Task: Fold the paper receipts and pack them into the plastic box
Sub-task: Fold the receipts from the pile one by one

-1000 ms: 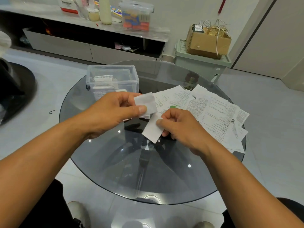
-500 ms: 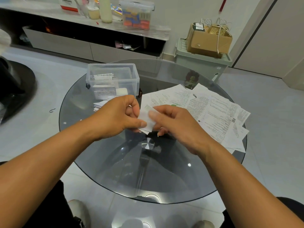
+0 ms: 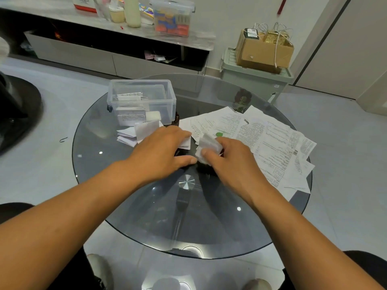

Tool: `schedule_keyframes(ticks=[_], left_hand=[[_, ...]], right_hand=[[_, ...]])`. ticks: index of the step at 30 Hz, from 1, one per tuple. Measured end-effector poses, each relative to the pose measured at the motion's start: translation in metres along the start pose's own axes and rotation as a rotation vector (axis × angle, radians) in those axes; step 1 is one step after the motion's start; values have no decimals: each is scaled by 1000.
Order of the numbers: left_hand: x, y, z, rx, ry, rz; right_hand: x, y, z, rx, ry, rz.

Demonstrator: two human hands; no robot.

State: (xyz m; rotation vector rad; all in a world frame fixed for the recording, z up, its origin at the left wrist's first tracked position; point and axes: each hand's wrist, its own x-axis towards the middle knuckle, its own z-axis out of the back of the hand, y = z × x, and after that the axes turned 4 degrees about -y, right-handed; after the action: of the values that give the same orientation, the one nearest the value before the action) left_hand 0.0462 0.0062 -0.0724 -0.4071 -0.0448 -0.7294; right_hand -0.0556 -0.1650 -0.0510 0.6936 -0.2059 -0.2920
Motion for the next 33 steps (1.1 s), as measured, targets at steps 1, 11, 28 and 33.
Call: schedule_keyframes(ticks=[1,11,28,33], left_hand=[[3,1,-1,28,2,12],[7,2,7,76,-43,-114],[-11,5,30,-324,234,27],[-14,-2,17,-398,96,126]], right_hand=[[2,-1,1,48,-37,-32],[8,0,2,635,-26,-315],[18,5,-7,650,99,-328],[10,2,-11,394,15,-138]])
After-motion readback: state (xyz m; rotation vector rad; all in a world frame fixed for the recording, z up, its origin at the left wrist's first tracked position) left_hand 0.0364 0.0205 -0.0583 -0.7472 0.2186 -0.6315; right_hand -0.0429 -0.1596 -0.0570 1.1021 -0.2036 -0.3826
